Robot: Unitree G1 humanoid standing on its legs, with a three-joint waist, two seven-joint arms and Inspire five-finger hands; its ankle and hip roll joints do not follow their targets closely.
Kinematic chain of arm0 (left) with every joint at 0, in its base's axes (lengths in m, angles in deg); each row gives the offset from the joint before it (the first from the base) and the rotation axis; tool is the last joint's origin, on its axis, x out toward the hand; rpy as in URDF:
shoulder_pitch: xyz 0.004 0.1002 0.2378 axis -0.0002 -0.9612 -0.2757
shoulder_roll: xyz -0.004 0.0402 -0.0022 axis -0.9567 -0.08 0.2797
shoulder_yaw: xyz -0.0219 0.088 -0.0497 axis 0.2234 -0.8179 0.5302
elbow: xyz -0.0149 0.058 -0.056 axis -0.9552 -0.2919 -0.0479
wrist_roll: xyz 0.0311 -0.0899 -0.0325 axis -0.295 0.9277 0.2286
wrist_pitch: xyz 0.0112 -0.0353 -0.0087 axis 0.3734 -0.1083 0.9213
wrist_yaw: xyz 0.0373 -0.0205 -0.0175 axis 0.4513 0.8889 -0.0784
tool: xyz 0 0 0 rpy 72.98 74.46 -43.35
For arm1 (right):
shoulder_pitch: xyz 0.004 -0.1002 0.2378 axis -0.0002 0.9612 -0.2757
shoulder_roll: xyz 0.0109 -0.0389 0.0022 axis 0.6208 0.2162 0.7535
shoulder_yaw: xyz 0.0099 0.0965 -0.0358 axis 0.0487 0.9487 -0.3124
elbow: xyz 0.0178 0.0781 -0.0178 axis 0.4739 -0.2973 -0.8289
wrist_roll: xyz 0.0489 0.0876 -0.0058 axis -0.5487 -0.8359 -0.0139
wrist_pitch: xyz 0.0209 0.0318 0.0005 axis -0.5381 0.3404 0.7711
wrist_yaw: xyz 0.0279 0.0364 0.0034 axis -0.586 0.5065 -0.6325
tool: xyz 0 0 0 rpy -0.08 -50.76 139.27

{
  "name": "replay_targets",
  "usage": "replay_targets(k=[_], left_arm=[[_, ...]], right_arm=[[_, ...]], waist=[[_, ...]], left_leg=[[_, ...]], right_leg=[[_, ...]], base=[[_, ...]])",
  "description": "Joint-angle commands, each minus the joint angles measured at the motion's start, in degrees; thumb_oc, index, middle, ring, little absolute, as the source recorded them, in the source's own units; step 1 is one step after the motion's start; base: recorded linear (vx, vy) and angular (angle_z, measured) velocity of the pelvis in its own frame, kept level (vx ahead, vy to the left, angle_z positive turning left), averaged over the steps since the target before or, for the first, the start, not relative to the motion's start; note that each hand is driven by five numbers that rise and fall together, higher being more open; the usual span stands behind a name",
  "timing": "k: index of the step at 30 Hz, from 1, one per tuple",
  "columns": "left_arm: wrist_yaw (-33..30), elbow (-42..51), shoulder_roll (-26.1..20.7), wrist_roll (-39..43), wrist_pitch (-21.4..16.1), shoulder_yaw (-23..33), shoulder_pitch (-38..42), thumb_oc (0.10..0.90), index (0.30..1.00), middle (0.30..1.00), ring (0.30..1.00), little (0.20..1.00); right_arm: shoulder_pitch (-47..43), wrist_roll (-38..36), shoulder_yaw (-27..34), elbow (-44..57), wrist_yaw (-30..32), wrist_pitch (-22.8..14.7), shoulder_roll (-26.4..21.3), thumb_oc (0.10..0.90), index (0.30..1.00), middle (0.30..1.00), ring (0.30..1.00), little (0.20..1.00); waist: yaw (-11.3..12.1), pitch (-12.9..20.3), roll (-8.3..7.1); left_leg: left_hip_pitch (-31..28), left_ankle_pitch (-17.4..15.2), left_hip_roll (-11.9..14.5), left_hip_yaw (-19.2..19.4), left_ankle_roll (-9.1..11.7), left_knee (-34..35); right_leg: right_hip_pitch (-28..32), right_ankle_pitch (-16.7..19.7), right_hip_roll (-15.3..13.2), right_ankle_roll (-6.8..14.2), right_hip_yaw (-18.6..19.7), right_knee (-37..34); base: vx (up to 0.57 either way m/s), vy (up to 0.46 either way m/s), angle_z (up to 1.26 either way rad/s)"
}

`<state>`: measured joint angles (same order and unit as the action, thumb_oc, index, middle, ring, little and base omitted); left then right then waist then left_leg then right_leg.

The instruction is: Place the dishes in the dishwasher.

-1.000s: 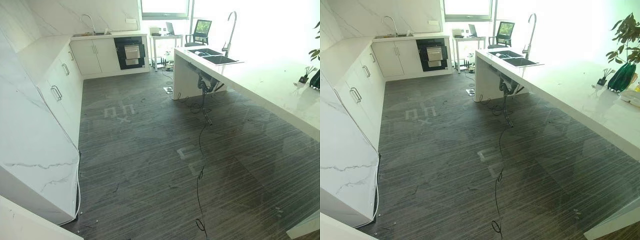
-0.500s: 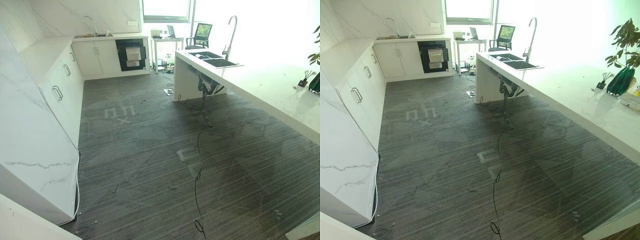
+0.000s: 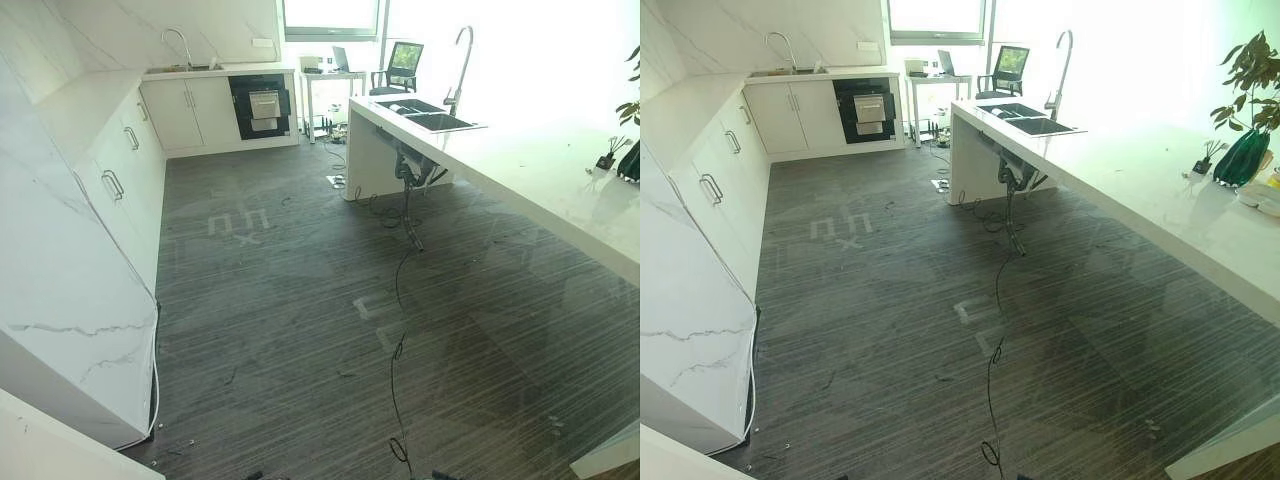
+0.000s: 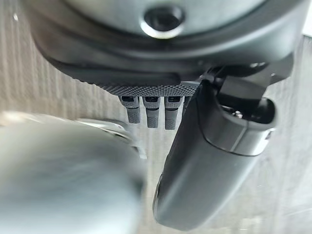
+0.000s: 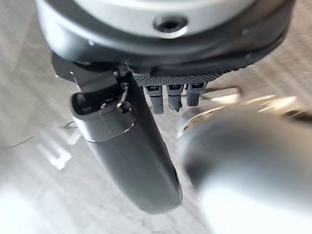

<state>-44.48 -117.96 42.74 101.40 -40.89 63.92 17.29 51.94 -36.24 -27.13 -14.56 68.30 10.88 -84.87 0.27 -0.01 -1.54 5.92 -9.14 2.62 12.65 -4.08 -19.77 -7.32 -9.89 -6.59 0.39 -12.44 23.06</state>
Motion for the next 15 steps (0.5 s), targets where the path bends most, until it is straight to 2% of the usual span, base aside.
replay_targets(k=[1,2,7,14,15], left_arm=[[-0.9,9.8,-1.1,1.9,-9.3,1.8,2.5,0.8,0.9,0.9,0.9,0.9],[-1.9,14.4,-1.6,2.0,-9.6,1.9,2.0,0.8,0.9,0.9,0.9,0.9],[-3.7,24.4,-3.0,1.5,-12.1,3.8,0.0,0.8,0.9,0.9,0.9,0.9],[-3.7,29.6,-3.1,1.7,-14.1,6.0,-1.8,0.8,0.9,0.9,0.9,0.9],[-3.5,30.9,-2.9,3.4,-14.5,6.5,-2.3,0.8,0.9,0.9,0.9,0.9]], right_arm=[[-2.9,-2.6,-1.3,8.7,1.9,-7.9,-1.7,0.8,0.9,0.9,0.9,0.9],[-2.1,-2.7,-1.4,14.7,4.2,-7.6,-2.0,0.8,0.9,0.9,0.9,0.9],[1.4,-1.1,-0.5,28.7,6.8,-9.4,-2.8,0.8,0.9,0.9,0.9,0.9],[3.7,0.2,0.1,37.8,7.0,-10.9,-2.1,0.8,0.9,0.9,0.9,0.9],[4.2,-0.3,0.3,40.1,7.0,-10.1,-1.9,0.8,0.9,0.9,0.9,0.9]], waist=[[0.3,-2.8,0.28],[0.3,-3.0,0.24],[-0.2,-3.3,0.14],[-0.9,-3.4,-0.18],[-1.1,-3.9,-0.22]], left_leg=[[-3.1,-6.0,2.7,-1.9,5.5,2.6],[-2.9,-5.8,2.6,-2.3,5.6,2.6],[-2.2,-5.2,2.5,-3.3,5.8,2.6],[-1.9,-4.6,2.4,-4.8,5.8,2.6],[-2.4,-4.5,2.7,-4.8,6.0,2.6]], right_leg=[[4.2,-0.8,-1.8,5.6,-0.6,-5.9],[4.1,-0.7,-1.6,5.5,-0.5,-5.9],[3.8,-0.7,-1.2,5.2,0.0,-5.9],[4.2,-1.2,0.0,4.1,0.4,-5.9],[4.5,-1.5,0.6,3.7,0.5,-5.9]], base=[[-0.01,-0.056,0.08],[-0.01,-0.057,0.08],[0.0,-0.068,0.03],[0.06,-0.135,0.09],[0.12,-0.212,0.07]])
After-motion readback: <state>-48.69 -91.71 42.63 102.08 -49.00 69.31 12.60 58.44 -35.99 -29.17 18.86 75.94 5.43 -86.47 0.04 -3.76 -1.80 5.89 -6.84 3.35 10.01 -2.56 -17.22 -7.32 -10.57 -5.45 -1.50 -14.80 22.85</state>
